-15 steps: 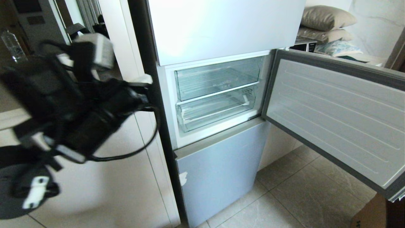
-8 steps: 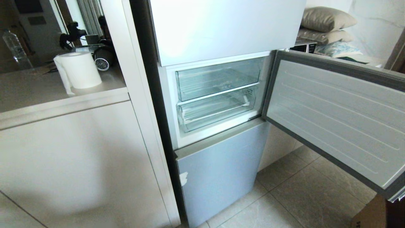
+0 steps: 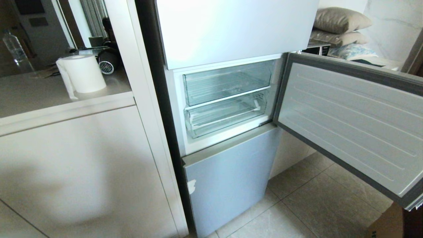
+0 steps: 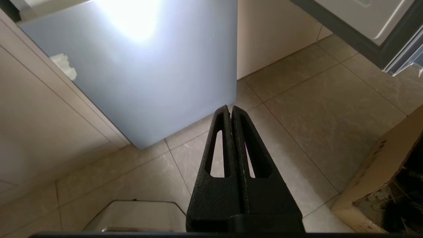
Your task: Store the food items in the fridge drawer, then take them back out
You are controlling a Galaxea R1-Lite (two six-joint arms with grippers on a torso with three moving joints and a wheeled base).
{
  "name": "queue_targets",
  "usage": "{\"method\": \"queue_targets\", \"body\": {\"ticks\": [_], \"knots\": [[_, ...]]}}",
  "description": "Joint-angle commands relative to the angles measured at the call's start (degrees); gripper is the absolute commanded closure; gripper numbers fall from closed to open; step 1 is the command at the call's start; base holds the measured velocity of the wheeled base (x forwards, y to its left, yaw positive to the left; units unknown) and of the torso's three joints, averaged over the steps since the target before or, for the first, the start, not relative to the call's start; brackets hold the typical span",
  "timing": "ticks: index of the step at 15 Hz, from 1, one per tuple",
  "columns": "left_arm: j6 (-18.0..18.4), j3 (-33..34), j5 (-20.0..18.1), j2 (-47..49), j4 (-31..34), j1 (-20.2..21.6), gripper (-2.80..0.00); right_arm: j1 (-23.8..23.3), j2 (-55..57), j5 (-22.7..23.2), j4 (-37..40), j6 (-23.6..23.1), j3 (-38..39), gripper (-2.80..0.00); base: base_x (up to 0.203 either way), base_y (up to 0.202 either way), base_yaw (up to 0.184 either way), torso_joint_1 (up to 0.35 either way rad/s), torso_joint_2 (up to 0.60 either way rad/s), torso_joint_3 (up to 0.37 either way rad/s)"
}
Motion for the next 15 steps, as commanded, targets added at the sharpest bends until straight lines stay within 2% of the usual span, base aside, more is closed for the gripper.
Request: {"method": "queue_targets", "body": {"ticks": [1, 3, 4, 5, 7, 9, 13, 15], "knots": [[0.03, 0.12, -1.4, -8.63, 1.13, -0.07, 0.0, 0.02, 0.08, 1.12, 0.12, 0.25, 0.49, 0.0, 0.0, 0.0, 0.0, 0.0, 0.0, 0.0], [-1.11, 0.12, -1.84, -10.09, 1.11, -0.37, 0.0, 0.02, 0.08, 3.01, 0.46, -2.37, 0.35, 0.0, 0.0, 0.0, 0.0, 0.0, 0.0, 0.0], [-3.57, 0.12, -0.85, -10.09, 1.05, -0.37, 0.0, -0.11, 0.08, 2.03, 1.97, -4.02, -0.11, 0.0, 0.0, 0.0, 0.0, 0.0, 0.0, 0.0], [-5.65, 0.12, 0.7, -10.09, 1.02, -0.37, 0.0, -0.34, 0.43, 0.37, 3.35, -4.43, -1.02, 0.0, 0.0, 0.0, 0.0, 0.0, 0.0, 0.0], [-6.05, 0.21, 0.94, -10.09, 0.77, -0.35, 0.0, -1.48, 1.44, -4.92, 5.04, -3.89, -4.01, 0.0, 0.0, 0.0, 0.0, 0.0, 0.0, 0.0], [-6.05, 0.21, 0.94, -10.09, 0.77, -0.37, 0.0, -2.3, 1.94, -8.3, 5.24, -1.88, -7.94, 0.0, 0.0, 0.0, 0.0, 0.0, 0.0, 0.0], [-6.05, 0.21, 0.94, -10.09, 0.77, -0.37, 0.0, -2.43, 11.53, -12.58, 4.99, 10.22, -18.03, 0.0, 0.0, 0.0, 0.0, 0.0, 0.0, 0.0], [-6.05, 0.21, 0.94, -10.09, 0.77, -0.37, 0.0, -2.43, 17.45, -13.58, 2.16, 22.39, -24.01, 0.0, 0.0, 0.0, 0.0, 0.0, 0.0, 0.0]]}}
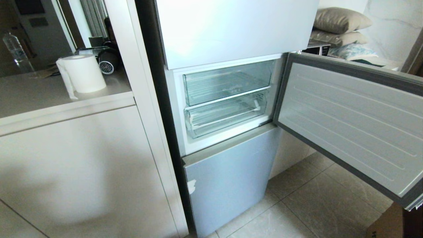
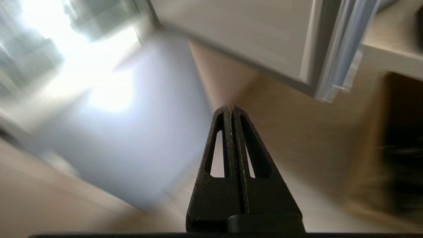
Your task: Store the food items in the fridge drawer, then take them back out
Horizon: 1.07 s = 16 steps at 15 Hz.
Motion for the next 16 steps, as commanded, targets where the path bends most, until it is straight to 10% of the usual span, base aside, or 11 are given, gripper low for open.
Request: {"method": "queue_targets", "body": {"ticks": [1, 9, 16], "knots": [[0.0, -0.01, 0.05, 0.16, 0.07, 0.07, 0.0, 0.02, 8.29, -0.7, -4.74, 11.86, -5.51, 0.0, 0.0, 0.0, 0.0, 0.0, 0.0, 0.0], [0.0, -0.01, 0.05, 0.16, 0.07, 0.06, 0.0, -1.65, 24.09, 1.35, -19.44, 12.37, -3.27, 0.0, 0.0, 0.0, 0.0, 0.0, 0.0, 0.0], [0.0, -0.01, 0.05, 0.16, 0.07, -0.01, 0.0, -44.73, 32.24, 34.96, -30.77, 12.7, -2.38, 0.0, 0.0, 0.0, 0.0, 0.0, 0.0, 0.0]]}}
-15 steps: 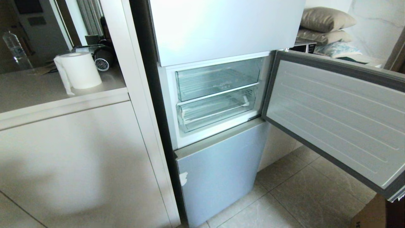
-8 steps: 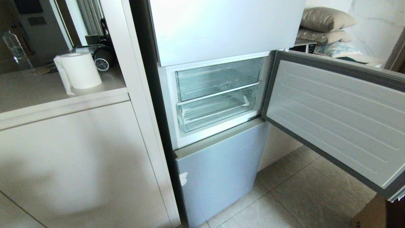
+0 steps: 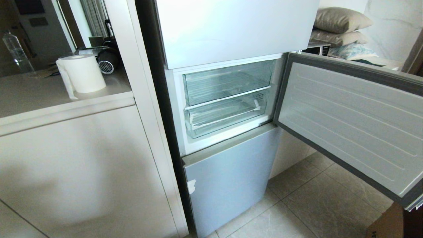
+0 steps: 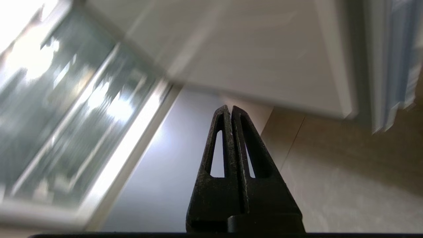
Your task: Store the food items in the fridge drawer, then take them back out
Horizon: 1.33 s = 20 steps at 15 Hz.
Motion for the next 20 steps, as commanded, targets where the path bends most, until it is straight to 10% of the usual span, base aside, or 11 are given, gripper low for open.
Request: {"method": "queue_targets", "body": {"ticks": [1, 7, 14, 20], "knots": [[0.0, -0.01, 0.02, 0.19, 0.02, 0.1, 0.0, -15.35, 5.0, 8.11, -5.61, 0.35, 0.4, 0.0, 0.0, 0.0, 0.0, 0.0, 0.0, 0.0], [0.0, -0.01, 0.02, 0.19, 0.02, 0.01, 0.0, -34.87, 13.89, 12.5, -21.4, 4.03, 0.27, 0.0, 0.0, 0.0, 0.0, 0.0, 0.0, 0.0], [0.0, -0.01, 0.02, 0.19, 0.02, 0.01, 0.0, -37.08, 29.04, 13.34, -40.32, 9.84, -2.64, 0.0, 0.0, 0.0, 0.0, 0.0, 0.0, 0.0], [0.0, -0.01, 0.02, 0.19, 0.02, 0.01, 0.0, -39.01, 43.39, 28.03, -40.81, 25.64, -16.43, 0.0, 0.0, 0.0, 0.0, 0.0, 0.0, 0.0]]}}
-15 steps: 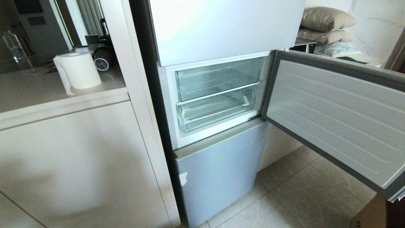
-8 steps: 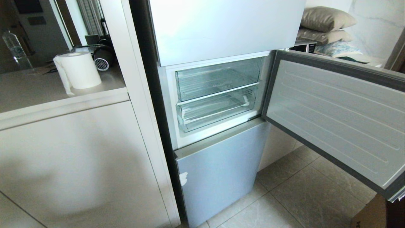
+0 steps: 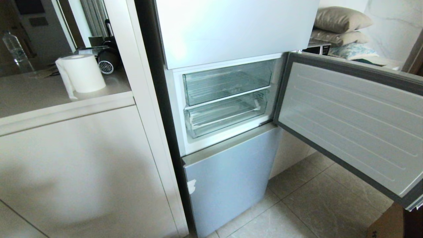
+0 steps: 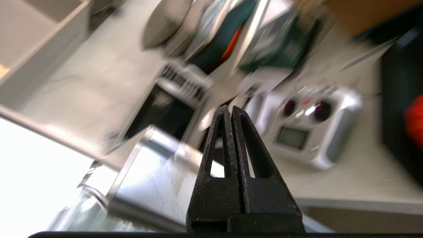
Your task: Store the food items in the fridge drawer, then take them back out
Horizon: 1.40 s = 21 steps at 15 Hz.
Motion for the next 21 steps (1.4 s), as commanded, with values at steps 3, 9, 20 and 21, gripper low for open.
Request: {"method": "queue_targets", "body": {"ticks": [3, 9, 20, 21], "knots": [[0.01, -0.01, 0.02, 0.11, 0.05, 0.01, 0.0, -0.34, 9.85, 10.27, 0.94, 11.51, -8.85, 0.0, 0.0, 0.0, 0.0, 0.0, 0.0, 0.0], [0.01, -0.01, 0.02, 0.11, 0.05, 0.01, 0.0, -0.34, 12.65, 22.56, 10.07, 19.61, -15.45, 0.0, 0.0, 0.0, 0.0, 0.0, 0.0, 0.0], [0.01, -0.01, 0.02, 0.11, 0.05, 0.08, 0.0, -0.05, 2.81, 33.18, 21.64, 20.03, -10.13, 0.0, 0.0, 0.0, 0.0, 0.0, 0.0, 0.0], [0.01, -0.01, 0.02, 0.11, 0.05, 0.04, 0.0, -0.54, 1.26, 33.05, 21.52, 19.78, -9.57, 0.0, 0.0, 0.0, 0.0, 0.0, 0.0, 0.0]]}}
